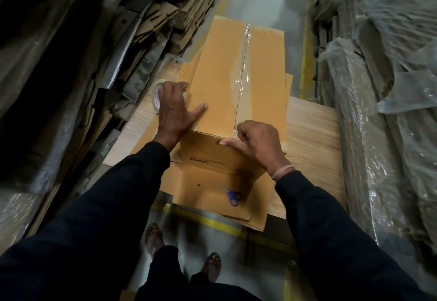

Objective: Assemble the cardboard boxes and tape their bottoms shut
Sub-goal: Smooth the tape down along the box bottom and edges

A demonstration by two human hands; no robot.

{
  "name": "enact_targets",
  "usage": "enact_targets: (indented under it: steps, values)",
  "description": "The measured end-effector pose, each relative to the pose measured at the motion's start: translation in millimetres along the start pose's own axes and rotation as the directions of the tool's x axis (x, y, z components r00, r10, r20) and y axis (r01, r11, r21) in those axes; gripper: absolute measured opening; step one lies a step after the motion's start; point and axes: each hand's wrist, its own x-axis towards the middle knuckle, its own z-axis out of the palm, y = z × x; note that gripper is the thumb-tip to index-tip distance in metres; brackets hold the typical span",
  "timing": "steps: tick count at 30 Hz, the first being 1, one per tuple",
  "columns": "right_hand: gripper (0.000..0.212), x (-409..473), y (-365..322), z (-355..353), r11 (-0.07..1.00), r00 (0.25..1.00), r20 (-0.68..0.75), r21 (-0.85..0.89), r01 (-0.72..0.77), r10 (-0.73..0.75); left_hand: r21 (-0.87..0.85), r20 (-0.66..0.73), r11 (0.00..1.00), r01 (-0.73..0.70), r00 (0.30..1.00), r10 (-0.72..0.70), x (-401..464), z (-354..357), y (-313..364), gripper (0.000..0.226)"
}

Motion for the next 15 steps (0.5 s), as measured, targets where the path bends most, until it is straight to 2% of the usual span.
enact_targets:
  steps: [3, 6, 8, 11, 13, 15]
  values:
    - [0.048, -9.2, 14.7, 6.6, 0.983, 0.981, -0.052, -0.005, 0.185, -0.185, 0.008, 0.011, 1.000, -0.021, 1.000, 0.020, -0.3, -0.7, 1.5, 0.068]
    - [0.035, -16.4, 30.1, 3.4, 0.955, 0.959, -0.028, 0.086, 0.282, -0.281, 0.013, 0.020, 0.999, -0.038, 0.999, 0.037, 0.1, -1.6, 2.7, 0.066]
    - [0.040, -19.7, 32.5, -1.9, 0.956, 0.965, 0.014, 0.141, 0.257, -0.262, 0.005, 0.020, 0.999, -0.037, 0.999, 0.037, -0.2, -2.0, 1.6, 0.066]
    - [0.047, -18.6, 26.4, -1.6, 0.969, 0.989, 0.020, 0.208, 0.136, -0.143, 0.004, 0.021, 1.000, -0.022, 1.000, 0.022, -1.2, -2.8, 2.2, 0.067]
    - [0.040, -16.3, 24.8, -1.0, 0.962, 0.995, -0.007, 0.251, 0.103, -0.104, 0.006, 0.021, 1.000, -0.021, 1.000, 0.021, -1.1, -2.8, 2.6, 0.067]
    - [0.030, -19.5, 24.7, -2.9, 0.955, 0.991, -0.020, 0.268, 0.130, -0.129, 0.009, 0.024, 1.000, -0.024, 0.999, 0.024, -1.1, -3.1, 4.1, 0.067]
